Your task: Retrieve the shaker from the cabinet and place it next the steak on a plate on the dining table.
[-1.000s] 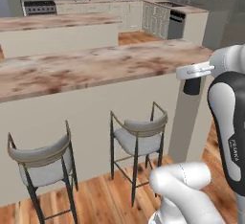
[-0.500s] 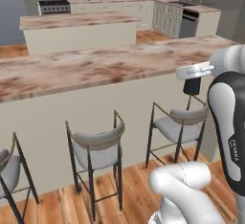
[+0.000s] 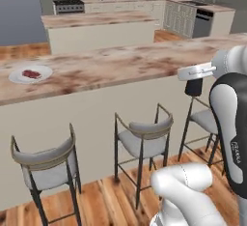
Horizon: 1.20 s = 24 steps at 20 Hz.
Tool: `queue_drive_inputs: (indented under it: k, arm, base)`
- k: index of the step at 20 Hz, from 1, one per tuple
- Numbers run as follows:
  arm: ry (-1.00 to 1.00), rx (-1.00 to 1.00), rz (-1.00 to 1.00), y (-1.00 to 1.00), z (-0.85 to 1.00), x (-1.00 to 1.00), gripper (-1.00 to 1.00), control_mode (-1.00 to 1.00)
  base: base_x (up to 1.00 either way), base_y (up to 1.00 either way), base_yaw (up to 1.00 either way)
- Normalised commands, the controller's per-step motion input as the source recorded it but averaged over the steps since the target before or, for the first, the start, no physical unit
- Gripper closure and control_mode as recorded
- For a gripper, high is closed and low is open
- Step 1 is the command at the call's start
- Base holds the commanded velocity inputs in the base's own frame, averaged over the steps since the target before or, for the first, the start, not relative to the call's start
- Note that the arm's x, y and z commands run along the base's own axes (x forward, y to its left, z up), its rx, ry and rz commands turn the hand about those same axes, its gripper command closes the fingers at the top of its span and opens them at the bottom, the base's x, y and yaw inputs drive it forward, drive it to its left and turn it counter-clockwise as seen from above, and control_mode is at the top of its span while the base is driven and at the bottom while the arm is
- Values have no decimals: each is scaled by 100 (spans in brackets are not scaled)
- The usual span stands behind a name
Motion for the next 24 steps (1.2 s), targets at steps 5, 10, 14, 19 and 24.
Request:
queue_drive_inputs:
  k: [5,10,14,19,24]
  arm:
    - [0,0,0,0,0,0,100,100]
    - [0,0,0,0,0,0,100,100]
    - [0,0,0,0,0,0,100,100]
    - [0,0,0,0,0,0,100,100]
    - [0,0,0,0,0,0,100,100]
  base:
    - [70,100,0]
    - [100,100,6]
    - [100,100,15]
    - [96,72,32]
    - [82,28,38]
